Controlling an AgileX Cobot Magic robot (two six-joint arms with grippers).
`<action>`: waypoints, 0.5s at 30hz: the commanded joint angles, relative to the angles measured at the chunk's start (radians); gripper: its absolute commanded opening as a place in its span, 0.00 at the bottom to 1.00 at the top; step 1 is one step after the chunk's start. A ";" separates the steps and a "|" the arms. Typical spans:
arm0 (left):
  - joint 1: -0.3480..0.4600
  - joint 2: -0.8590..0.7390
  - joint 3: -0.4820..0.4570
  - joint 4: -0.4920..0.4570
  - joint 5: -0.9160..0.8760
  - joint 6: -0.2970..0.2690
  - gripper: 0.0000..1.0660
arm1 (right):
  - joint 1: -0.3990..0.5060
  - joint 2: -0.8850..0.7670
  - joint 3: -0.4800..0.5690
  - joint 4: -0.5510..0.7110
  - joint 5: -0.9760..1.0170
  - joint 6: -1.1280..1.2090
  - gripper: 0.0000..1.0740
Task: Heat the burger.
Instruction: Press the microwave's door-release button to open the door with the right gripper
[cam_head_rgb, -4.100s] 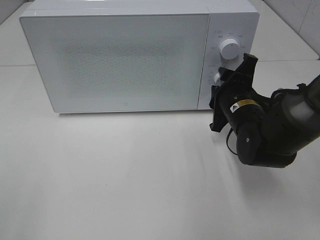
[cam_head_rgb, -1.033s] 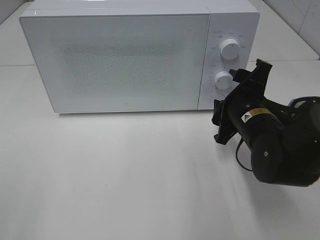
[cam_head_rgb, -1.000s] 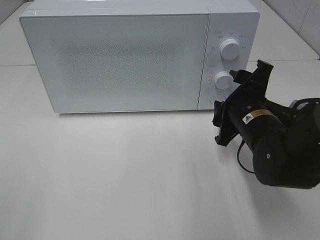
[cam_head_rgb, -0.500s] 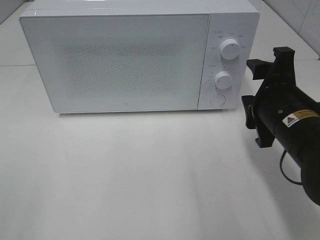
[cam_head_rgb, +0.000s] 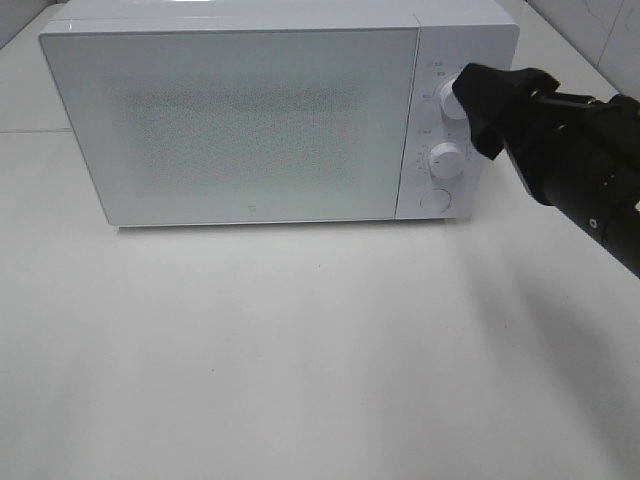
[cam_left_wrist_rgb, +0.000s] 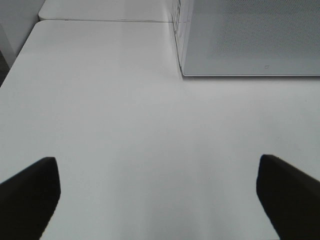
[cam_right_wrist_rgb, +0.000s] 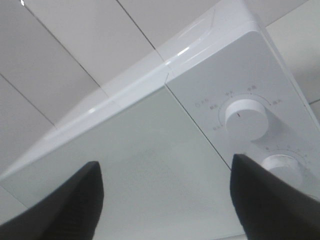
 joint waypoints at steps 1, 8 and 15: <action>-0.006 -0.016 0.004 -0.003 -0.014 0.000 0.94 | 0.004 -0.033 -0.001 -0.006 0.094 -0.164 0.66; -0.006 -0.016 0.004 -0.003 -0.014 0.000 0.94 | 0.004 -0.067 -0.062 0.086 0.411 -0.521 0.66; -0.006 -0.016 0.004 -0.003 -0.014 0.000 0.94 | 0.001 -0.067 -0.130 0.077 0.664 -0.701 0.66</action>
